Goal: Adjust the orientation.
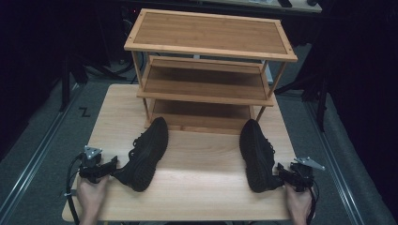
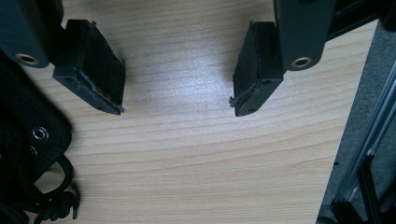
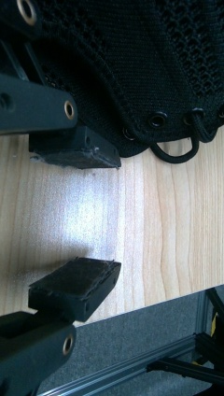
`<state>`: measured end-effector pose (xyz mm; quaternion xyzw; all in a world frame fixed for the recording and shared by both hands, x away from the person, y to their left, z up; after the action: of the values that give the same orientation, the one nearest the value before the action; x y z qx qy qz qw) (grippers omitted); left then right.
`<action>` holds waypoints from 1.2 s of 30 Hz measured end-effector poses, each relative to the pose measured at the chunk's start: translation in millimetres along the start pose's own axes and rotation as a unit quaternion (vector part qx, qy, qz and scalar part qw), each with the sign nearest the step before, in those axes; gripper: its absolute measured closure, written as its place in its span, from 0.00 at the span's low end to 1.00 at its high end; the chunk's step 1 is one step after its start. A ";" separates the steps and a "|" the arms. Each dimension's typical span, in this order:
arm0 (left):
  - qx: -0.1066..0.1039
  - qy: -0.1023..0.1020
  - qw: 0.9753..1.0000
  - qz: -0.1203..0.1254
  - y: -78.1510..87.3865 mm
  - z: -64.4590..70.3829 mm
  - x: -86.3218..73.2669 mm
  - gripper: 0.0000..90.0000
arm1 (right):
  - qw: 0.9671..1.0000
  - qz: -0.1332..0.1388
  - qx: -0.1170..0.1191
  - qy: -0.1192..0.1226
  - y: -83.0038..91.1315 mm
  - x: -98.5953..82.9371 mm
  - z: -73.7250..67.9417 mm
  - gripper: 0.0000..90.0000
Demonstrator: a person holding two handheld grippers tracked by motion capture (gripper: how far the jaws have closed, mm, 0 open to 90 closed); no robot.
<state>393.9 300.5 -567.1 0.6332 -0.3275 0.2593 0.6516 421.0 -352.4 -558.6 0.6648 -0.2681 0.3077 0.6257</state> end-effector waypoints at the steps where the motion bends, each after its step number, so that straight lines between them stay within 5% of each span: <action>1: 0.000 0.000 1.000 0.000 0.0 0.0 0.0 0.39 | 1.000 0.000 0.000 0.000 0.0 0.0 0.0 0.48; 23: -0.023 0.022 0.999 0.008 1.1 -2.4 0.8 0.37 | 1.000 -0.005 0.005 0.007 -0.8 -0.4 -2.7 0.40; 36: -0.092 0.008 0.996 0.014 4.9 16.0 10.2 0.33 | 1.000 -0.005 0.007 0.008 -1.0 -0.5 -3.1 0.39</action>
<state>395.2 284.1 -556.5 0.5639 -0.3534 0.2428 0.7058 421.2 -349.3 -559.5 0.6677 -0.2574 0.3118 0.6250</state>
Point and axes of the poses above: each handheld gripper's, and its own axes: y roughly backward along the jaws, x roughly out of its top, z roughly to its right, the point moved 8 cm from there along -y, roughly forward along the jaws, and after that the axes turned 3 degrees about -y, right-handed, at the moved point
